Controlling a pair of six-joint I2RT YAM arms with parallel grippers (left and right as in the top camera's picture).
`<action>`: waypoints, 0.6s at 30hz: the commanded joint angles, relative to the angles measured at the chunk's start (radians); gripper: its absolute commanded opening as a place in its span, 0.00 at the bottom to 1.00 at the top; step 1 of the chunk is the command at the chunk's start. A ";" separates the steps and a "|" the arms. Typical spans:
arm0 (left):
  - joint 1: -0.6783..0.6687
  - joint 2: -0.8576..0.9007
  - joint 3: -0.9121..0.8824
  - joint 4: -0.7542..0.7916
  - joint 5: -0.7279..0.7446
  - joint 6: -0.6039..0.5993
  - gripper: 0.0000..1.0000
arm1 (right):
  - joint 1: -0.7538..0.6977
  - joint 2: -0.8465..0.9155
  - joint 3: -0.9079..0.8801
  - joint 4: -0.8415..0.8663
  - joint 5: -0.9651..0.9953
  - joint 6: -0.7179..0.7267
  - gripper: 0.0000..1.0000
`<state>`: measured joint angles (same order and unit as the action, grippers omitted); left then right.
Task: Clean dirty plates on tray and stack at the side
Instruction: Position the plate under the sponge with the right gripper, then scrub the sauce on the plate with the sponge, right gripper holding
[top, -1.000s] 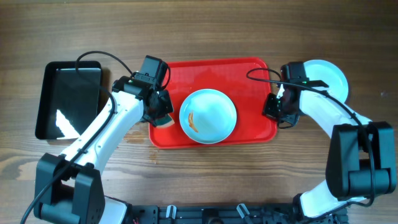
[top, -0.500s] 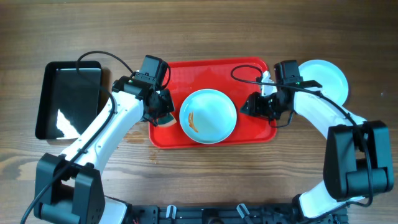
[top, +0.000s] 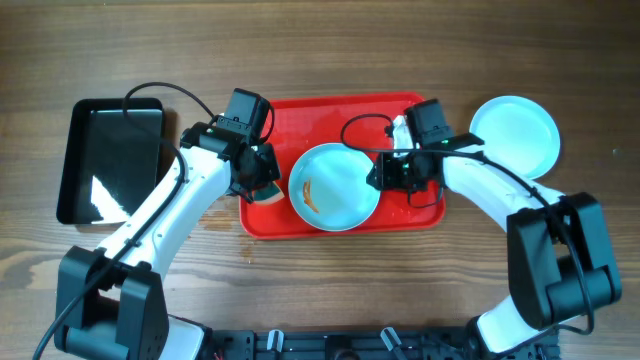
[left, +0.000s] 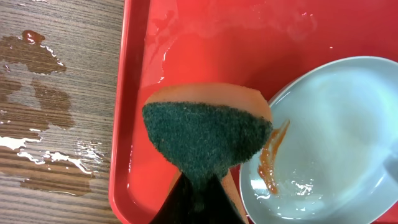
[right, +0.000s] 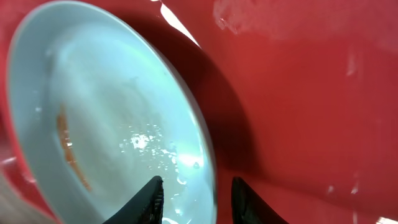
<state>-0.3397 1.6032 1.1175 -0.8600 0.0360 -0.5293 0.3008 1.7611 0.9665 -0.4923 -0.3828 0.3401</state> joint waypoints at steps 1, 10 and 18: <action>0.004 0.007 0.012 -0.001 0.013 -0.009 0.05 | 0.017 0.016 0.013 -0.002 0.095 0.038 0.34; 0.004 0.007 0.012 0.009 0.047 -0.010 0.04 | 0.020 0.016 0.013 -0.006 0.084 0.114 0.04; -0.005 0.007 0.012 0.087 0.201 -0.009 0.04 | 0.113 0.016 0.013 0.041 0.085 0.208 0.04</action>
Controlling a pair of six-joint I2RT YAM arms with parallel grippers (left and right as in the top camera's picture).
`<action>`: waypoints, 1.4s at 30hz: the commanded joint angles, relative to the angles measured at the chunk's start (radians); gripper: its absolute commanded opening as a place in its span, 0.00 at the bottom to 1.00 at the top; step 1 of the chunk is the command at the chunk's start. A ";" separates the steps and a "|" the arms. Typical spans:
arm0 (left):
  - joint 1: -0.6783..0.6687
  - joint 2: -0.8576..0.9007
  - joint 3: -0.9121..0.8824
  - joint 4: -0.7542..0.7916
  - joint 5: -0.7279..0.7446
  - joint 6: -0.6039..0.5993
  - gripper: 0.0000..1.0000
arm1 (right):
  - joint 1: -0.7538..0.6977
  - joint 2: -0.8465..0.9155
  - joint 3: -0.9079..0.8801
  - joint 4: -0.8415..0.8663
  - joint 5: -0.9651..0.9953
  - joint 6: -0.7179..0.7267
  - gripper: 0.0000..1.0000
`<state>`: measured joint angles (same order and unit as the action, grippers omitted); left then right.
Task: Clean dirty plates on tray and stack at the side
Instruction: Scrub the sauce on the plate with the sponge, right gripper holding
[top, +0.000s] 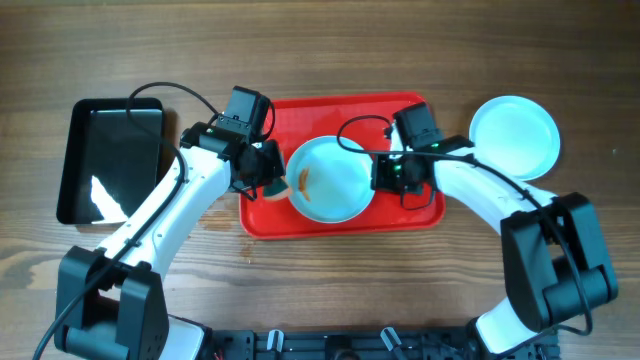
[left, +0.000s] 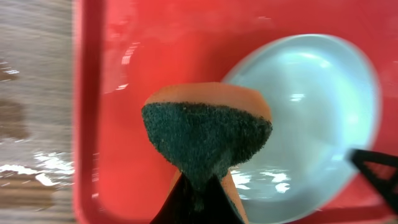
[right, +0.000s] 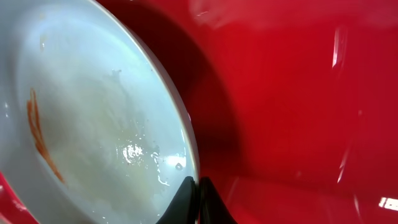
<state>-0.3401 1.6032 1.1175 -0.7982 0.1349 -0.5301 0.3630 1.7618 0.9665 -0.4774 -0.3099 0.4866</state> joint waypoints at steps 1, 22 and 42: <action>-0.011 0.007 0.012 0.034 0.104 -0.008 0.04 | 0.063 0.015 0.013 0.032 0.024 0.086 0.04; -0.141 0.158 0.012 0.180 0.122 -0.027 0.04 | 0.083 0.015 0.013 0.115 0.019 0.228 0.04; -0.129 0.263 0.012 0.141 -0.269 0.059 0.04 | 0.083 0.015 0.013 0.093 0.033 0.223 0.04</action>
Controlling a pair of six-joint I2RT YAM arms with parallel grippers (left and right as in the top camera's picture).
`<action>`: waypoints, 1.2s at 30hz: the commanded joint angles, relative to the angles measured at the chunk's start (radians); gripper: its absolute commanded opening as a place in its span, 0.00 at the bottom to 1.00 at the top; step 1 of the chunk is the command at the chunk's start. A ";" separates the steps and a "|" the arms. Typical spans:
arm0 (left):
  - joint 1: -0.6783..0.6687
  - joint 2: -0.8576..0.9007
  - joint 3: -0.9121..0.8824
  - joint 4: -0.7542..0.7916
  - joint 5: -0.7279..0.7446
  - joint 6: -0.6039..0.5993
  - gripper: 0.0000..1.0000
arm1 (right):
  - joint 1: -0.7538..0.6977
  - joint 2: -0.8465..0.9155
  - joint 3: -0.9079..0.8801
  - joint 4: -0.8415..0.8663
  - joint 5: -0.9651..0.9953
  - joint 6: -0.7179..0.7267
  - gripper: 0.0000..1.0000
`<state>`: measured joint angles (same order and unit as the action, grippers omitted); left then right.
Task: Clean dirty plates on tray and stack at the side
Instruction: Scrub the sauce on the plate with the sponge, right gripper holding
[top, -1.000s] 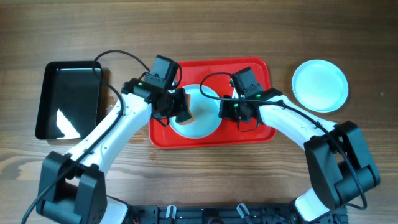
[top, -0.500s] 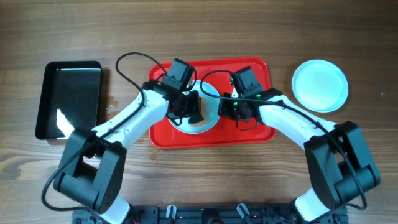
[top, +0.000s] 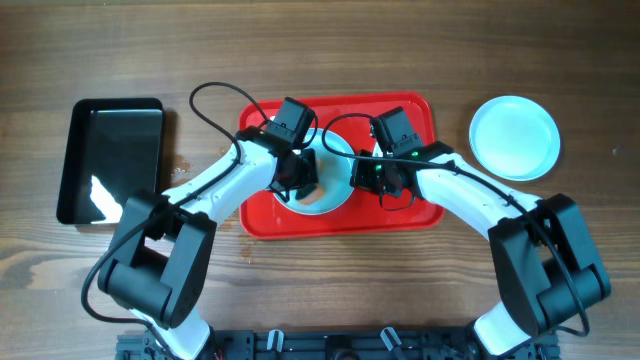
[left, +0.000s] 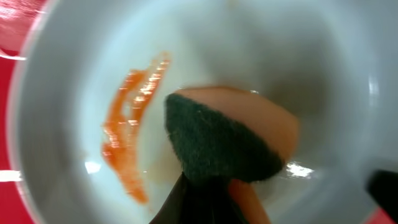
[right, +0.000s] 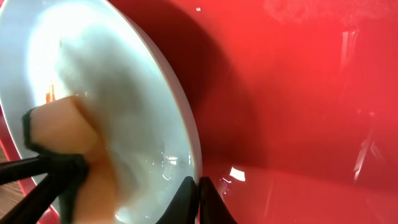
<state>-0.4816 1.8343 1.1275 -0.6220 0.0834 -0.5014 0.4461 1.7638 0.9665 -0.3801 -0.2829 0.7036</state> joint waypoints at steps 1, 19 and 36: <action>0.016 0.032 0.002 -0.042 -0.244 0.031 0.04 | 0.000 0.013 0.013 -0.006 0.011 0.006 0.04; 0.044 -0.118 0.040 -0.072 -0.282 0.031 0.04 | 0.000 0.013 0.013 -0.014 0.025 0.004 0.04; 0.010 -0.038 0.035 0.111 0.073 -0.034 0.04 | 0.028 0.013 0.013 -0.003 0.025 0.007 0.04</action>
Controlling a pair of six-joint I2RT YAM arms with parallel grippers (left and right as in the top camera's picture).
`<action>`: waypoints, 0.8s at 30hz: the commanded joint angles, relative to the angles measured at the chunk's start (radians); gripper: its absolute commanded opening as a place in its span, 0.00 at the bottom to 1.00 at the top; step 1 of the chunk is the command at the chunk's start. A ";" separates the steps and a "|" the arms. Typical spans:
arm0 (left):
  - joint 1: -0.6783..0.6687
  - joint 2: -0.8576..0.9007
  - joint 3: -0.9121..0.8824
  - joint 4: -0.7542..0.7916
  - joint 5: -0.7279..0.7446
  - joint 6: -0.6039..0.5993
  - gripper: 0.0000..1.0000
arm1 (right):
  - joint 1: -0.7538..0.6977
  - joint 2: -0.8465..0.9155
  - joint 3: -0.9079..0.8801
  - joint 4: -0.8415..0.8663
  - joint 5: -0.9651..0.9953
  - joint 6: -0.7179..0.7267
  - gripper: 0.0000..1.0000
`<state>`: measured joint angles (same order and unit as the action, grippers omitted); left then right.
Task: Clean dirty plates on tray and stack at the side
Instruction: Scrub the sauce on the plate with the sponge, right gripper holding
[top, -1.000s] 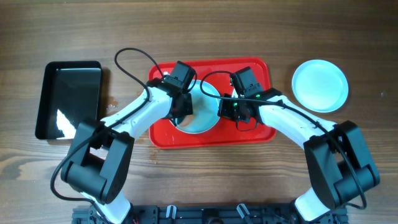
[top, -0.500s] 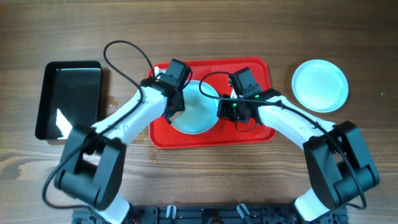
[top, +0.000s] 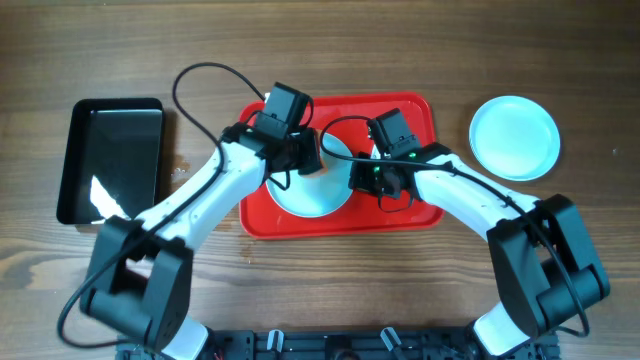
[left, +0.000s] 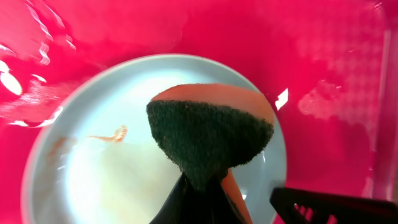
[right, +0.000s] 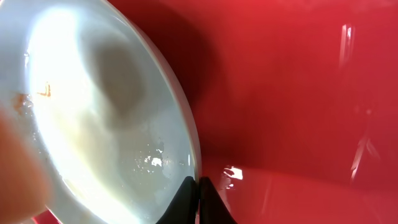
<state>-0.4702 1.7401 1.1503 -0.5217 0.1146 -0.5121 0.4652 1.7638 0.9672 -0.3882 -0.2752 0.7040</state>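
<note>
A pale blue plate (top: 312, 190) lies on the red tray (top: 415, 213), wet, with a small orange smear (left: 111, 134) left on it. My left gripper (left: 200, 198) is shut on an orange sponge with a green scouring face (left: 210, 134), held just above the plate. My right gripper (right: 196, 193) is shut on the plate's right rim (right: 189, 146), tilting it up. A clean pale blue plate (top: 514, 137) sits on the table to the right of the tray.
A black rectangular tray (top: 110, 160) lies at the left of the wooden table. Water spots (top: 180, 172) mark the wood between it and the red tray. Cables loop over the tray's back edge.
The sponge was pressed into the plate beside a long orange smear. Now it is lifted off the plate, and only a small trace of the smear is left. The right gripper still holds the rim.
The left gripper held the sponge over the tray's left edge while the right gripper stood open around the plate's rim. Then the right gripper was shut on the rim. The sponge then lay on the smeared plate, and now most of the smear is gone.
</note>
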 joint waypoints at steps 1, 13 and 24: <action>-0.001 0.068 0.012 0.011 0.042 -0.024 0.04 | 0.009 0.013 0.012 0.005 0.018 0.007 0.04; 0.029 0.128 0.012 -0.055 -0.195 -0.019 0.04 | 0.009 0.013 0.012 -0.007 0.042 0.006 0.04; 0.117 0.122 0.013 -0.197 -0.296 -0.019 0.04 | 0.009 0.013 0.012 -0.010 0.044 0.006 0.04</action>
<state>-0.3870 1.8523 1.1580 -0.6800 -0.0860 -0.5217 0.4721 1.7638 0.9672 -0.3927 -0.2638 0.7036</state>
